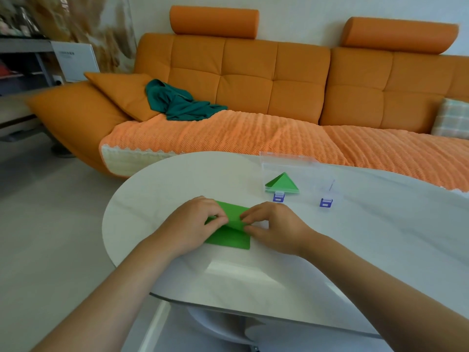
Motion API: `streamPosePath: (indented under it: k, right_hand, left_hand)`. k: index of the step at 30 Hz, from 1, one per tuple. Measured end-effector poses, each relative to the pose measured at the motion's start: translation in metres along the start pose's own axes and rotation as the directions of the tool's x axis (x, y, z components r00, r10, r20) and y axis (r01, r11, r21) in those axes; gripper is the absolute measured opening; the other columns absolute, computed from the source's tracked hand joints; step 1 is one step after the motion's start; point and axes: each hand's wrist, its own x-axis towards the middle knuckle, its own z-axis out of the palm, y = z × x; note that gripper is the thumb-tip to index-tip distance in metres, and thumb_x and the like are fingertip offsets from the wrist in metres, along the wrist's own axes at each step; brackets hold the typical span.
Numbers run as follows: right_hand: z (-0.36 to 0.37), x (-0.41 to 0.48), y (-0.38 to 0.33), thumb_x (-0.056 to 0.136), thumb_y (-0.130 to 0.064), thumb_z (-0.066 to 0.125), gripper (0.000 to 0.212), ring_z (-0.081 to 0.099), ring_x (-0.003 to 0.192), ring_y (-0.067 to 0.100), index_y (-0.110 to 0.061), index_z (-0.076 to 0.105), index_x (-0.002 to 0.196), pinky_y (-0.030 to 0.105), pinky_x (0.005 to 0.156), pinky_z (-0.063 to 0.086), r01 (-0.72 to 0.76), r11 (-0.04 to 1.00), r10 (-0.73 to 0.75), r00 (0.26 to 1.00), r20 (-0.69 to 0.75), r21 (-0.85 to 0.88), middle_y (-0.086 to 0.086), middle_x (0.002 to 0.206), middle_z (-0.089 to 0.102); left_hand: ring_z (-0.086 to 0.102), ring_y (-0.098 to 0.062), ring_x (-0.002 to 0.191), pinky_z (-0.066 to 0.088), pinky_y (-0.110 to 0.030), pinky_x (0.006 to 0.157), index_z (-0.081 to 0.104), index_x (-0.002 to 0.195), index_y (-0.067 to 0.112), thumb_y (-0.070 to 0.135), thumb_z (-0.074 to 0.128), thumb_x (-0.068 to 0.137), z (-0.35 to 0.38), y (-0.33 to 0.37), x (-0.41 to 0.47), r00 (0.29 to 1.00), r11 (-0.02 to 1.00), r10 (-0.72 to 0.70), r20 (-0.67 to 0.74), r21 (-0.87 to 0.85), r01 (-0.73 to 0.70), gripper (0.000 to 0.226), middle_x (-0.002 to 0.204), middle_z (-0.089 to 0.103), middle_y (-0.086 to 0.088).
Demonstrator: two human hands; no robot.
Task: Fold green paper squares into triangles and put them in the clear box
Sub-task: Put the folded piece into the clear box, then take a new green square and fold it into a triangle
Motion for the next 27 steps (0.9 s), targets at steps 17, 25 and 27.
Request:
streamPosePath:
  k: [17,25,27]
  right_hand:
    - [-0.045,-0.062,0.042,0.094,-0.039,0.057,0.022,0.062,0.081,0.002,-0.028,0.075,0.090,0.026,0.077,0.050,-0.215,0.969,0.232,0.962,-0.144,0.120,-0.019,0.087,0.071]
    - [-0.054,-0.063,0.079,0.094,-0.045,0.057,0.036,0.052,0.108,0.013,-0.033,0.061,0.128,0.027,0.096,0.040,-0.268,0.945,0.268,0.963,-0.028,-0.189,-0.007,0.114,0.055]
    - [-0.053,-0.062,0.080,0.093,-0.047,0.059,0.038,0.052,0.111,0.016,-0.034,0.062,0.128,0.030,0.097,0.041,-0.251,0.942,0.256,0.967,-0.007,-0.222,-0.005,0.116,0.053]
  left_hand:
    - [0.059,-0.001,0.092,0.045,-0.021,0.076,0.075,0.100,0.035,0.027,0.066,0.088,0.057,0.074,0.023,0.997,0.997,0.078,0.020,-0.008,-0.078,0.017,0.097,0.069,0.018]
    - [0.063,0.000,0.097,0.051,-0.030,0.088,0.077,0.100,0.028,0.039,0.072,0.086,0.073,0.099,0.033,0.971,0.973,0.180,0.156,-0.174,-0.152,0.019,0.101,0.072,0.016]
    - [0.064,-0.001,0.096,0.051,-0.031,0.087,0.078,0.100,0.027,0.038,0.073,0.085,0.075,0.102,0.035,0.968,0.967,0.203,0.146,-0.183,-0.175,0.019,0.100,0.073,0.015]
